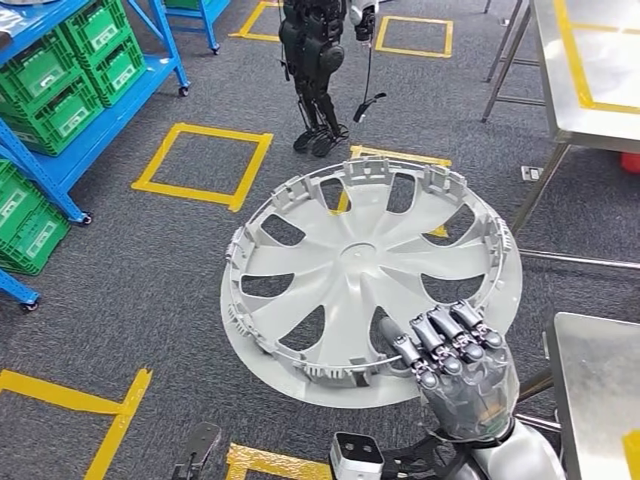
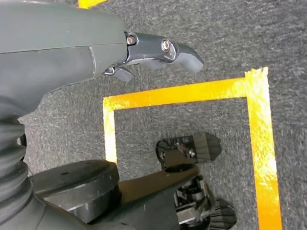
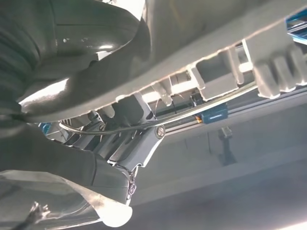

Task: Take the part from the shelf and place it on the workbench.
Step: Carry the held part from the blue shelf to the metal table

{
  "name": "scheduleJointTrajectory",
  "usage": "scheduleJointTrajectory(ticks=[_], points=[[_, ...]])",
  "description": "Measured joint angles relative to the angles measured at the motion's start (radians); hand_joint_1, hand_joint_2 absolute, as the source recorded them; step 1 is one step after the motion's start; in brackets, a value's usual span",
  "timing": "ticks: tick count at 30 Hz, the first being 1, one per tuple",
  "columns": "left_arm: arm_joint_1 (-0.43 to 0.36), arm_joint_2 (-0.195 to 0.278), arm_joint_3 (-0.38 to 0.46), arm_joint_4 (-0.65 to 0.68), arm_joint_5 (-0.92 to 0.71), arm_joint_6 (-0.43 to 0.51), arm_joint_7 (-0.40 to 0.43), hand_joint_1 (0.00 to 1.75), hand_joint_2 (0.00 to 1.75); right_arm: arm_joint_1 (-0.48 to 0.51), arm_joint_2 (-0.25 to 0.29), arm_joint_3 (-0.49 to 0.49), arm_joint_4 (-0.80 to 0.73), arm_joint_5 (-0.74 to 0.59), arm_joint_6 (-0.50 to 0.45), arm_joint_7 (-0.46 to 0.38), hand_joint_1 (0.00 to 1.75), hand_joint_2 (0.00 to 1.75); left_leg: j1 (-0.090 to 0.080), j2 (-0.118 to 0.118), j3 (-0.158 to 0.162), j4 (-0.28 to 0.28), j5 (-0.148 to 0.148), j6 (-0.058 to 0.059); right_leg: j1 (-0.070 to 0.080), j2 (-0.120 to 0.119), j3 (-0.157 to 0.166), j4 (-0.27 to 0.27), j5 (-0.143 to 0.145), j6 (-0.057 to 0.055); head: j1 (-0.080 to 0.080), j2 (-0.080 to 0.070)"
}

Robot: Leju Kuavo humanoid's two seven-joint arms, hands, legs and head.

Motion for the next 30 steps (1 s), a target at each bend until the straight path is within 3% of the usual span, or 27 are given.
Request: scheduleJointTrajectory(ticks=[1, 2, 4, 5, 6, 8, 11, 12, 13, 14, 16, 17, 18, 21, 22, 30], points=[[-0.001, 0.002, 0.0, 0.0, 0.0, 0.0, 0.0, 0.0, 1.75, -0.001, 0.0, 0.0, 0.0, 0.0, 0.0, 0.0, 1.75, 1.75, 0.004, -0.001, -0.004, 0.015, -0.01, -0.013, -0.003, 0.001, 0.031, -0.053, 0.016, 0.009, 0.003, 0.0], [-0.001, 0.002, -0.001, -0.001, -0.001, 0.001, 0.0, 0.0, 1.75, -0.001, 0.001, 0.0, -0.001, 0.0, 0.0, -0.001, 1.75, 1.75, 0.006, -0.001, -0.01, 0.029, -0.018, -0.026, -0.004, 0.003, 0.052, -0.088, 0.022, 0.005, 0.006, 0.0], [-0.002, 0.003, -0.001, -0.001, -0.002, 0.002, 0.0, 0.0, 1.75, 0.001, 0.002, -0.001, -0.003, 0.0, 0.0, -0.002, 1.75, 1.75, 0.004, -0.002, -0.018, 0.045, -0.026, -0.042, 0.001, 0.009, 0.059, -0.096, 0.01, -0.021, 0.005, 0.0], [-0.002, 0.002, -0.002, -0.002, -0.002, 0.002, 0.0, 0.0, 1.75, 0.003, 0.003, -0.002, -0.004, 0.0, 0.0, -0.002, 1.75, 1.75, 0.005, -0.002, -0.018, 0.046, -0.025, -0.046, 0.002, 0.011, 0.053, -0.09, 0.009, -0.038, 0.002, 0.0], [-0.001, 0.001, -0.002, -0.002, -0.002, 0.003, 0.0, 0.0, 1.75, 0.004, 0.004, -0.003, -0.004, 0.0, 0.0, -0.002, 1.75, 1.75, 0.007, -0.002, -0.019, 0.047, -0.028, -0.048, 0.003, 0.012, 0.051, -0.087, 0.008, -0.049, -0.003, 0.0], [-0.001, 0.001, -0.002, -0.002, -0.003, 0.003, 0.0, 0.0, 1.75, 0.004, 0.007, -0.006, -0.005, 0.0, 0.0, -0.003, 1.75, 1.75, 0.007, -0.002, -0.04, 0.094, -0.063, -0.047, 0.006, 0.012, 0.048, -0.085, 0.009, -0.063, -0.008, 0.0], [-0.001, 0.001, -0.002, -0.002, -0.005, 0.003, 0.0, 0.0, 1.75, 0.005, 0.01, -0.008, -0.005, 0.0, 0.0, -0.003, 1.75, 1.75, -0.006, -0.002, -0.13, 0.291, -0.157, -0.033, 0.018, 0.011, 0.047, -0.085, 0.009, -0.075, -0.013, 0.0], [0.0, 0.001, -0.002, -0.002, -0.006, 0.003, 0.0, 0.0, 1.75, 0.006, 0.01, -0.008, -0.005, 0.0, 0.0, -0.004, 1.75, 1.75, -0.011, -0.002, -0.154, 0.341, -0.169, -0.026, 0.024, 0.011, 0.047, -0.085, 0.008, -0.079, -0.014, 0.0], [0.001, 0.001, -0.002, -0.002, -0.006, 0.003, 0.0, 0.0, 1.75, 0.007, 0.01, -0.008, -0.005, 0.0, 0.0, -0.004, 1.75, 1.75, -0.017, -0.003, -0.162, 0.354, -0.161, -0.017, 0.03, 0.012, 0.048, -0.085, 0.008, -0.081, -0.014, 0.0], [0.002, 0.001, -0.002, -0.002, -0.006, 0.003, 0.0, 0.0, 1.75, 0.008, 0.01, -0.009, -0.005, 0.0, 0.0, -0.004, 1.75, 1.75, -0.025, -0.003, -0.153, 0.328, -0.133, -0.005, 0.035, 0.014, 0.049, -0.085, 0.007, -0.083, -0.014, 0.0], [0.001, 0.002, -0.002, -0.002, -0.006, 0.004, 0.0, 0.0, 1.75, 0.008, 0.01, -0.009, -0.006, 0.0, 0.0, -0.004, 1.75, 1.75, -0.041, -0.007, -0.102, 0.207, -0.062, 0.026, 0.043, 0.017, 0.053, -0.086, 0.006, -0.085, -0.013, 0.0], [0.0, 0.002, -0.002, -0.002, -0.006, 0.004, 0.001, 0.0, 1.75, 0.008, 0.01, -0.009, -0.006, 0.0, 0.0, -0.004, 1.75, 1.75, -0.047, -0.008, -0.078, 0.151, -0.039, 0.037, 0.046, 0.018, 0.054, -0.085, 0.006, -0.085, -0.013, 0.0], [0.0, 0.002, -0.002, -0.002, -0.007, 0.005, 0.001, 0.0, 1.75, 0.007, 0.01, -0.009, -0.006, 0.0, 0.0, -0.004, 1.75, 1.75, -0.051, -0.009, -0.063, 0.113, -0.03, 0.04, 0.048, 0.018, 0.052, -0.084, 0.005, -0.085, -0.013, 0.0], [0.0, 0.0, -0.003, -0.002, -0.008, 0.007, 0.004, 0.0, 1.75, 0.008, 0.011, -0.009, -0.006, 0.0, 0.0, -0.004, 1.75, 1.75, -0.053, -0.011, -0.057, 0.081, -0.031, 0.009, 0.048, 0.016, 0.044, -0.084, 0.006, -0.092, -0.014, 0.0], [0.001, 0.0, -0.003, -0.002, -0.008, 0.007, 0.006, 0.0, 1.75, 0.008, 0.011, -0.009, -0.006, 0.0, 0.0, -0.005, 1.75, 1.75, -0.053, -0.012, -0.058, 0.081, -0.03, 0.004, 0.048, 0.015, 0.045, -0.086, 0.007, -0.093, -0.014, 0.0], [0.0, -0.002, -0.003, -0.002, -0.008, 0.009, 0.006, 0.0, 1.75, 0.006, 0.011, -0.009, -0.006, 0.0, 0.0, -0.005, 1.75, 1.75, -0.054, -0.012, -0.061, 0.082, -0.026, 0.018, 0.046, 0.015, 0.05, -0.101, 0.018, -0.078, -0.014, 0.0]])
